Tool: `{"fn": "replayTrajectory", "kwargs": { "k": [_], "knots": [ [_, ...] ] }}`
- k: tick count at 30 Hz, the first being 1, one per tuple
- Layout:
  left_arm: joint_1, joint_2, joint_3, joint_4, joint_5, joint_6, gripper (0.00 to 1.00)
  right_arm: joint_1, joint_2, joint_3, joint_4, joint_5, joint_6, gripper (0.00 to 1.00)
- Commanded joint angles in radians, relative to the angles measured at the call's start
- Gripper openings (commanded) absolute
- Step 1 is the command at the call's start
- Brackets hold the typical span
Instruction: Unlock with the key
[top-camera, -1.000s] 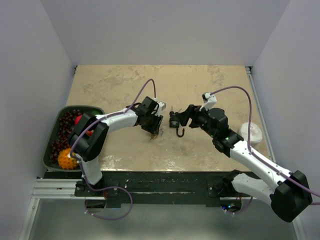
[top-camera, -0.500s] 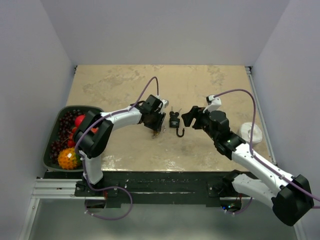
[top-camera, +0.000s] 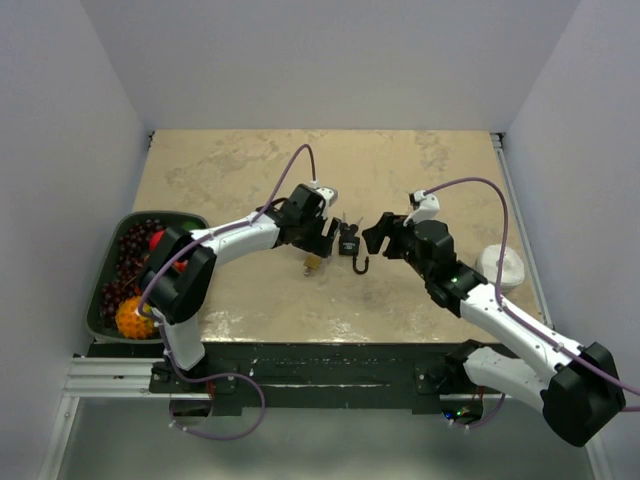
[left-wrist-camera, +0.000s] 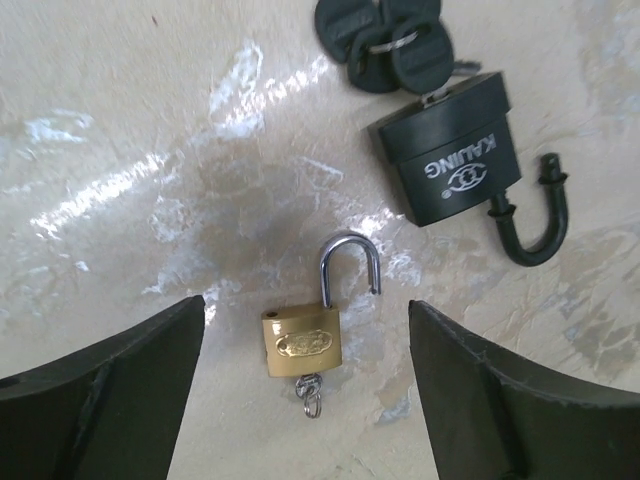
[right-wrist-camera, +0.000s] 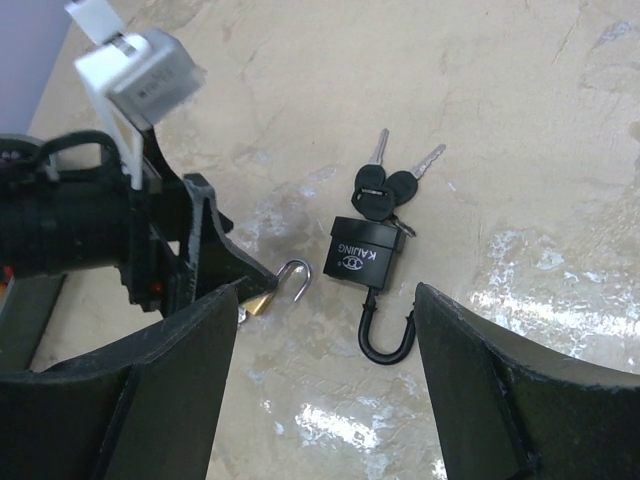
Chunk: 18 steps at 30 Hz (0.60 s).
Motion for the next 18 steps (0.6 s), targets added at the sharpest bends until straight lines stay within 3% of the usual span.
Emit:
{"fn": "replayTrajectory", "kwargs": {
  "k": [1,7,13,18],
  "knots": [
    [-0.007,-0.085,-0.025,0.093,-0.026,-0.01,0.88,-0.002,0.012,0.017,0.042,0.015,0.004,0.74],
    [-0.005,-0.166,-0.133,0.243,-0.11,-0.012,0.99,-0.002,0.032,0.034,0.073,0.002,0.001,0.74],
    [0.013,-0.273,-0.224,0.411,-0.153,-0.047,0.99,-0.002,0.107,0.066,0.093,0.012,-0.018,0.75],
    [0.108,-0.373,-0.279,0.488,-0.111,-0.096,0.99,-0.005,0.188,0.101,0.103,0.038,-0.036,0.75]
  ]
}}
